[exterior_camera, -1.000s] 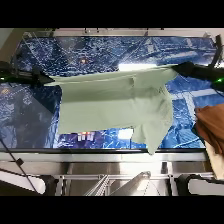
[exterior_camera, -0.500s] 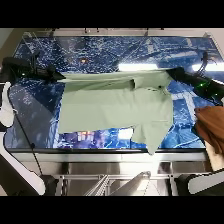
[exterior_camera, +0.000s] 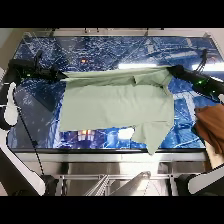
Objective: Fold the shirts.
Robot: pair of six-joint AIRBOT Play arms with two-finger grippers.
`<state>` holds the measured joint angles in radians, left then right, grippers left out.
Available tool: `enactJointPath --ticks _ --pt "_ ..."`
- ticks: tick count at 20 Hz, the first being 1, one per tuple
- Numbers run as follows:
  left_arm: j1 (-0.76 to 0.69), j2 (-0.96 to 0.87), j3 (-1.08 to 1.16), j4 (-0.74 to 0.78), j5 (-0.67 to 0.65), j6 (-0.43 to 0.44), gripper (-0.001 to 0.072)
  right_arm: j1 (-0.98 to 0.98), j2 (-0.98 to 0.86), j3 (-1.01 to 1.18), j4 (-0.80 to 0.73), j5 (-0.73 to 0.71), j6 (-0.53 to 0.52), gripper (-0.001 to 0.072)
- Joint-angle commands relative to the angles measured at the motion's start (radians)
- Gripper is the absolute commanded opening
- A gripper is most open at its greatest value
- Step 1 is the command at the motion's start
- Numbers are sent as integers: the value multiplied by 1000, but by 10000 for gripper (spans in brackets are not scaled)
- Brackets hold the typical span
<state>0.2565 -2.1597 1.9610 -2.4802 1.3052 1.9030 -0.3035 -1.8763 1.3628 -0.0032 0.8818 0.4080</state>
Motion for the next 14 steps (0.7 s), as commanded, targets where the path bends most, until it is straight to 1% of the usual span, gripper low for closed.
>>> enactJointPath --ticks 1,4,9,14 --pt "10 -2 -40 2 34 8 24 -16 -27 3 -176 99 80 20" --pt "14 -2 -79 2 78 7 24 -28 -29 -6 -286 169 132 20" --pt "10 -2 -187 1 96 8 24 -29 -35 -19 -327 280 161 20" --pt "10 -2 -224 1 117 7 28 -29 -49 -19 -357 281 217 22"
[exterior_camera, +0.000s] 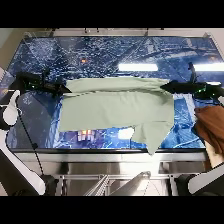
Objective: Fold the shirts.
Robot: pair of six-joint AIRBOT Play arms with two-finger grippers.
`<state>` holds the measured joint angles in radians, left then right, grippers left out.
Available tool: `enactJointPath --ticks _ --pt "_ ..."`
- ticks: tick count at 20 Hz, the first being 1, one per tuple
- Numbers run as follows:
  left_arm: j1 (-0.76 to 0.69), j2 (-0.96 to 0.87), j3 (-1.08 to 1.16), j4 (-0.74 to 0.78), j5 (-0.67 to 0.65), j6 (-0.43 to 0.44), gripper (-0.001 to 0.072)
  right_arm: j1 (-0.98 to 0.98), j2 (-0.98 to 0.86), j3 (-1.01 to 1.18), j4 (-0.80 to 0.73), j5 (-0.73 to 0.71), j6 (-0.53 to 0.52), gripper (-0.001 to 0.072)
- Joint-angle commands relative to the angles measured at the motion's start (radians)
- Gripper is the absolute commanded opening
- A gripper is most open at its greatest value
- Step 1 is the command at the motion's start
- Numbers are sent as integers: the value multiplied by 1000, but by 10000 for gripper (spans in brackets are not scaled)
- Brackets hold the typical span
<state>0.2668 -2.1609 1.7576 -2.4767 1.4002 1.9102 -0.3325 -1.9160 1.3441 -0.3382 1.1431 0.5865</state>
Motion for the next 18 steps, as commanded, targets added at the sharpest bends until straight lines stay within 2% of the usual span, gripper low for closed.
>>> enactJointPath --ticks 1,2,3,4,5,6,7,10,13,16,18 --pt "-1 0 -20 -5 33 0 29 -1 -14 -1 -30 18 68 22" --pt "0 0 -20 -5 51 0 30 -1 -16 0 -63 16 105 23" --pt "4 0 -20 -5 71 0 115 -1 -15 0 -109 17 143 34" --pt "11 0 -20 -5 98 -11 296 -2 -14 0 -161 19 200 183" --pt "19 0 -20 -6 119 -31 396 -9 -12 0 -196 40 243 343" --pt "34 0 -17 -6 148 -60 599 -22 -5 0 -212 77 264 360" --pt "51 0 -2 -6 187 -98 710 -39 7 0 -212 114 277 362" --pt "90 18 68 -10 345 -151 694 -115 86 0 -232 207 335 362" --pt "117 116 69 27 364 -135 694 -186 201 -36 -329 309 399 362" --pt "166 240 -5 81 348 -97 694 -212 341 -227 -485 270 418 363" --pt "207 321 -105 107 346 -81 694 -216 399 -408 -523 206 423 367"
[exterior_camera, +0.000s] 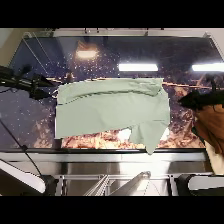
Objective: Fold the shirts.
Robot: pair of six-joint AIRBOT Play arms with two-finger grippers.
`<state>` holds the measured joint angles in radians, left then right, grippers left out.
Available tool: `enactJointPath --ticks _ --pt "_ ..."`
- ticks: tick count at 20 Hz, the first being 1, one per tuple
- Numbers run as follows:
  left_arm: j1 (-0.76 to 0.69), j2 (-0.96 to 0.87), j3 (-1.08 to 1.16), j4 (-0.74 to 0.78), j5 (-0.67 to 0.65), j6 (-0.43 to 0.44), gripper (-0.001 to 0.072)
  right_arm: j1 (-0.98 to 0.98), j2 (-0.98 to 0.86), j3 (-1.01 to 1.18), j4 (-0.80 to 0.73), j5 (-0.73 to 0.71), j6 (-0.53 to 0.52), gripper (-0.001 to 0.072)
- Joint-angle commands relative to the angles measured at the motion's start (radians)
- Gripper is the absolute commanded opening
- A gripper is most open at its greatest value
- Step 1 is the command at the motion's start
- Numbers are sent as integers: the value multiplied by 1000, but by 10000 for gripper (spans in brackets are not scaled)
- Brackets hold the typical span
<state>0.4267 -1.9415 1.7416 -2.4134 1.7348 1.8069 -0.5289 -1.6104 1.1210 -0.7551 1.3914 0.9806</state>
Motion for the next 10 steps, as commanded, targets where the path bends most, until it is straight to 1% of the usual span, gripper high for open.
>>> enactJointPath --ticks 1,3,5,7,8,9,10 --pt "67 140 -149 68 11 29 694 -19 105 -264 -104 -74 29 378" --pt "111 222 -286 94 5 65 693 -12 105 -396 -48 -125 2 449" --pt "159 305 -429 93 -33 106 693 8 105 -473 43 -172 -53 449" --pt "208 378 -567 95 -92 138 693 49 97 -493 117 -204 -100 448" --pt "229 411 -638 102 -124 142 693 78 95 -493 152 -222 -121 426" --pt "244 441 -704 126 -155 142 693 110 94 -493 188 -241 -138 425" --pt "251 468 -772 166 -183 145 693 142 94 -493 226 -252 -161 325"
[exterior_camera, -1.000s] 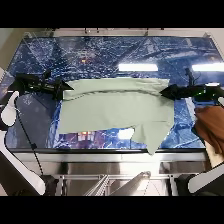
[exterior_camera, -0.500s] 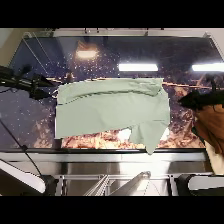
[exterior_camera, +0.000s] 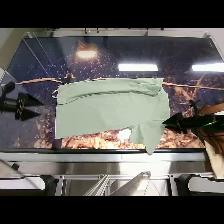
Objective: Fold the shirts.
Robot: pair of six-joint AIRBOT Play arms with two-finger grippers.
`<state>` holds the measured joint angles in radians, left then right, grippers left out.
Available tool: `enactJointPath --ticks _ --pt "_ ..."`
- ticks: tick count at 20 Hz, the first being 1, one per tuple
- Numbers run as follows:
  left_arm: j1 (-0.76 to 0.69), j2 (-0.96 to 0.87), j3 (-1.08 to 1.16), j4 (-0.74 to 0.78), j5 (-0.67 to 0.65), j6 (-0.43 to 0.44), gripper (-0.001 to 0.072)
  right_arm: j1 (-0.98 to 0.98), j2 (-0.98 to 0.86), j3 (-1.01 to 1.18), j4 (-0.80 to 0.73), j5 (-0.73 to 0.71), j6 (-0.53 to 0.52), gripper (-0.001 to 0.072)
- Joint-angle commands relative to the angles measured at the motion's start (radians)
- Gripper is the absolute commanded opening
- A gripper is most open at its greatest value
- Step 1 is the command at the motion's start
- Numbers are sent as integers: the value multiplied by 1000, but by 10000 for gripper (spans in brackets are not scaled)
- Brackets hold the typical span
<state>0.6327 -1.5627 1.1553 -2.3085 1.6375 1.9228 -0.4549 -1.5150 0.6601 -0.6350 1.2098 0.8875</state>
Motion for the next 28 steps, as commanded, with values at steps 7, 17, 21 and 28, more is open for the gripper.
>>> enactJointPath --ticks 7,17,21,28 --pt "34 145 -472 186 -273 5 693 122 0 -31 161 -30 -122 22" --pt "-272 143 -482 95 -520 7 291 122 0 -31 160 14 -126 22" --pt "-288 143 -404 144 -448 6 26 121 0 -31 156 22 -126 21" --pt "-192 143 -391 145 -275 6 25 -26 119 -32 12 149 -9 21"
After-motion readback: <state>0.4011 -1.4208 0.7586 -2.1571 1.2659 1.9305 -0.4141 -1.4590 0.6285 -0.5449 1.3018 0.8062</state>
